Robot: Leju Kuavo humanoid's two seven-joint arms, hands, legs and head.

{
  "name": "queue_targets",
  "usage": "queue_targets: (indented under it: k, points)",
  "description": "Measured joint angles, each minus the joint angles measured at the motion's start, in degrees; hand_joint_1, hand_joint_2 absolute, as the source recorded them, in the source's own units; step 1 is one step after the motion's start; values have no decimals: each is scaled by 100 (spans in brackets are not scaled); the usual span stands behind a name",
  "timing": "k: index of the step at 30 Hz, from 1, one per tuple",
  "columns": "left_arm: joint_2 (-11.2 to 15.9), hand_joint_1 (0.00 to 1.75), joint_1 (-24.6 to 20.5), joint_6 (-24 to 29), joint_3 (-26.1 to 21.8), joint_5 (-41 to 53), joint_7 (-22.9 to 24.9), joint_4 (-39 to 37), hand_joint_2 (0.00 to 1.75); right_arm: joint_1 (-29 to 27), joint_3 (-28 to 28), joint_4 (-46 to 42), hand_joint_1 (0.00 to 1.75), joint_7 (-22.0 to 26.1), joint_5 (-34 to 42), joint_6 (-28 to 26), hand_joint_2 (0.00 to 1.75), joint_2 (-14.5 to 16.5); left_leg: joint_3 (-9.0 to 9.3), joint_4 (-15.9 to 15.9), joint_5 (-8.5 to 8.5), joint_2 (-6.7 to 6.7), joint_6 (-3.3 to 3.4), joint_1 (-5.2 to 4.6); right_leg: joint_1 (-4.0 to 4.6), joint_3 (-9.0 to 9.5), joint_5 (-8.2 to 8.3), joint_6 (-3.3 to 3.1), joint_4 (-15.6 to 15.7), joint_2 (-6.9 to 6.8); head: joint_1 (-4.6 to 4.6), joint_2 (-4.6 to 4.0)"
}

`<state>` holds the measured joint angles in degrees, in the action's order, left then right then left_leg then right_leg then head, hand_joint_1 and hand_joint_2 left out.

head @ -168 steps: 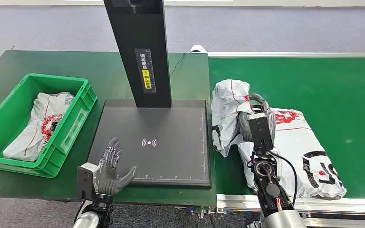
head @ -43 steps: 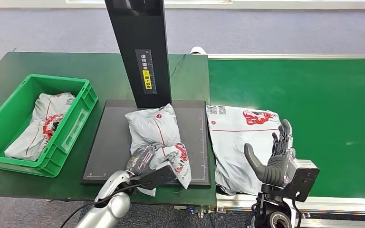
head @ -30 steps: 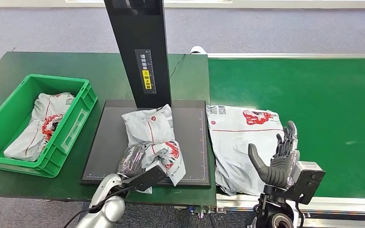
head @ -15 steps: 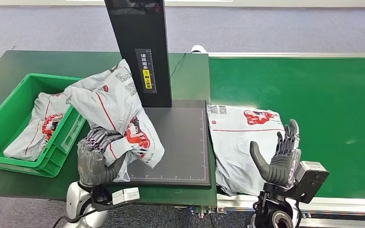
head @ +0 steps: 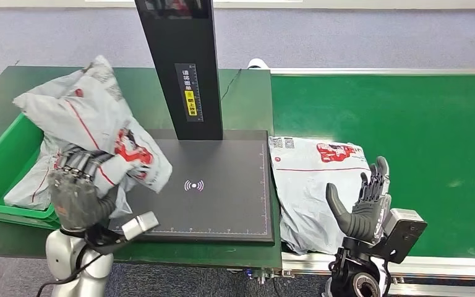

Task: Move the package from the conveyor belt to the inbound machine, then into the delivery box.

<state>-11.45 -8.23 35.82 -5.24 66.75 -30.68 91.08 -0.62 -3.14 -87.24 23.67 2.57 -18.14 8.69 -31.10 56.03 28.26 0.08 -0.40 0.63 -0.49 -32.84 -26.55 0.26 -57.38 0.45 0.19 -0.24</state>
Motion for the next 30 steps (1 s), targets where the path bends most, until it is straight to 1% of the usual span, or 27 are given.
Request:
queue_targets:
  k: [2,4,5,6,9,10,13,15,17,19,21,24,30]
  points:
    - [86,175,-220,0,-243,79,593,-152,175,-58,2,-28,0,-1,14,-67,175,-22,0,0,-1,-3,0,0,1,1,0,0,0,-2,0,0]
    - [256,175,-425,0,-409,152,1315,-388,175,-125,4,-82,0,-2,32,-117,175,-44,1,0,-1,-1,-1,2,2,1,0,0,0,-1,-1,0]
    - [347,175,-501,0,-468,168,1589,-504,175,-160,8,-113,0,-2,38,-130,175,-53,0,0,-2,0,-1,2,3,0,0,-1,-1,0,-2,0]
    - [427,175,-560,0,-515,174,1763,-606,175,-193,11,-139,0,-2,41,-135,175,-62,0,0,-2,1,-1,3,4,-1,0,-1,-1,1,-2,0]
    - [588,175,-671,-8,-597,237,2084,-833,175,-244,17,-194,0,-4,46,-155,175,-79,-4,0,-2,-1,-1,3,4,-2,0,0,-1,0,0,0]
    - [633,175,-707,-24,-614,291,2307,-912,175,-253,17,-210,0,-10,46,-171,175,-81,-5,0,-1,0,-1,2,3,-2,0,0,-1,0,1,0]
    - [847,175,-818,-157,-697,408,3214,-1279,175,-305,22,-277,0,-63,28,-206,175,-84,-5,0,0,11,-1,1,2,-5,0,0,-1,9,-1,0]
    - [1035,175,-875,-281,-817,421,3576,-1576,175,-337,34,-313,0,-114,-4,-189,175,-85,-4,0,0,16,-1,1,2,-8,0,0,-1,13,-2,0]
    - [1189,175,-926,-490,-947,480,3710,-1863,175,-345,48,-329,0,-149,-45,-141,175,-85,-4,0,-1,10,-2,3,4,-9,0,-1,-1,9,-2,0]
    - [1304,175,-975,-837,-1040,603,3779,-2137,175,-343,54,-336,0,-179,-85,-77,175,-84,-5,-1,-1,5,-2,4,4,-8,0,-1,-1,6,-2,0]
    - [1371,175,-1017,-1177,-1084,746,3856,-2352,175,-342,60,-338,0,-202,-122,-15,175,-82,-5,-1,-2,5,-2,4,4,-6,0,-1,-1,6,-1,0]
    - [1423,175,-1112,-1541,-1090,900,3960,-2562,175,-332,65,-338,0,-217,-162,73,175,-74,-1,-1,-2,2,-2,1,1,1,0,-1,-1,6,-1,0]
    - [1476,175,-1214,-1644,-1089,934,3995,-2751,175,-328,68,-338,0,-223,-168,107,175,-58,11,-1,-2,-1,-2,-1,-1,12,0,-1,-1,5,-2,0]
